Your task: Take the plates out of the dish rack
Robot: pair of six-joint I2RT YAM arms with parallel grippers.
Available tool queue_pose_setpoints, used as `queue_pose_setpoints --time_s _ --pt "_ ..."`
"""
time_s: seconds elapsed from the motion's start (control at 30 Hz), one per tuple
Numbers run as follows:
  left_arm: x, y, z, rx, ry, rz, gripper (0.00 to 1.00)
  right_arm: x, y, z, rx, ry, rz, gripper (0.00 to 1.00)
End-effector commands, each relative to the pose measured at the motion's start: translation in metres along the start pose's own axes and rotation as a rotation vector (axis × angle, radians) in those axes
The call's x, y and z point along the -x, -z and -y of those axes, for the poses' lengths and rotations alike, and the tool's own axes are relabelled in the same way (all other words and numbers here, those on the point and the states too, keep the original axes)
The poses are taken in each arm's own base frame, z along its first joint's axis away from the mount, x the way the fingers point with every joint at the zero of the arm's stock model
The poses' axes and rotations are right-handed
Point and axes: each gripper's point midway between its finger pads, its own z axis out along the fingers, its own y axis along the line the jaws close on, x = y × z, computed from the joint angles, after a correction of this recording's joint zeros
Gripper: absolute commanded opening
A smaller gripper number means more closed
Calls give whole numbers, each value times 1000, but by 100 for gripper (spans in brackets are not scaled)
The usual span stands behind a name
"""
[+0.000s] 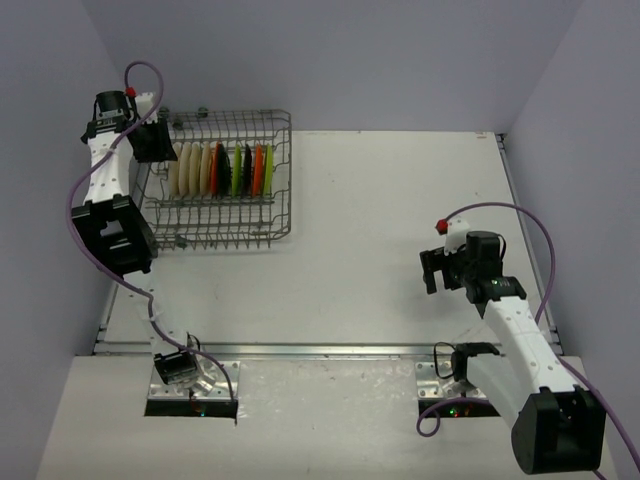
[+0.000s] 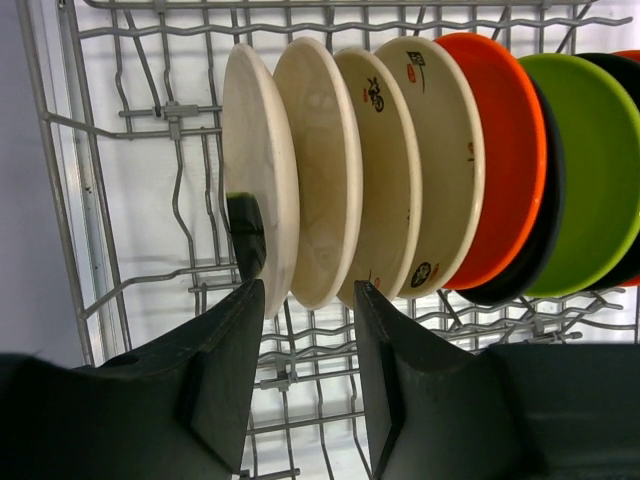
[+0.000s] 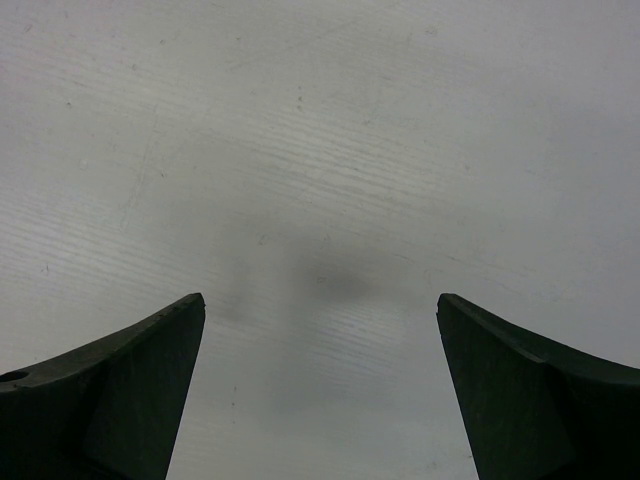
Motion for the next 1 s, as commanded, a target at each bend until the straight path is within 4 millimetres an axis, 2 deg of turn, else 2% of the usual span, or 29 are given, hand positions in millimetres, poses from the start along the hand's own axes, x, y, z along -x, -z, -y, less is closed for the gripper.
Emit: queue_pose_setpoints --time_s 0.0,0.1,0.13,0.17,0.2,0.4,0.53,0.6,0.7,0.73,0.77,0.97 --pt "7 -8 -9 20 -11 33 38 37 10 7 -14 23 83 99" --pt "1 -16 -12 22 -1 20 37 58 16 10 -13 35 106 99" --pt "-2 -20 -12 21 4 13 35 77 23 13 -17 43 138 99" --pt "-3 -23 -14 24 7 11 35 85 24 13 -6 44 141 99" --pt "-5 -26 -14 24 12 6 33 106 32 15 -6 49 179 99" --pt "-10 -34 -15 18 28 -2 19 159 44 9 79 17 223 99" --pt "-14 -38 -16 15 31 -12 19 175 42 -1 151 -26 216 99" --pt "-15 -40 -16 15 31 -15 19 177 38 -7 191 -47 201 99" --pt "-11 -40 -13 -4 29 -8 14 178 36 -15 238 -91 180 99" --pt "-9 -38 -12 -8 30 -2 5 179 35 -17 254 -99 176 99" --pt "-5 -36 -9 -19 32 10 0 179 35 -22 286 -108 170 99" --pt "29 -11 8 -78 44 103 0 179 34 -39 384 -146 151 99"
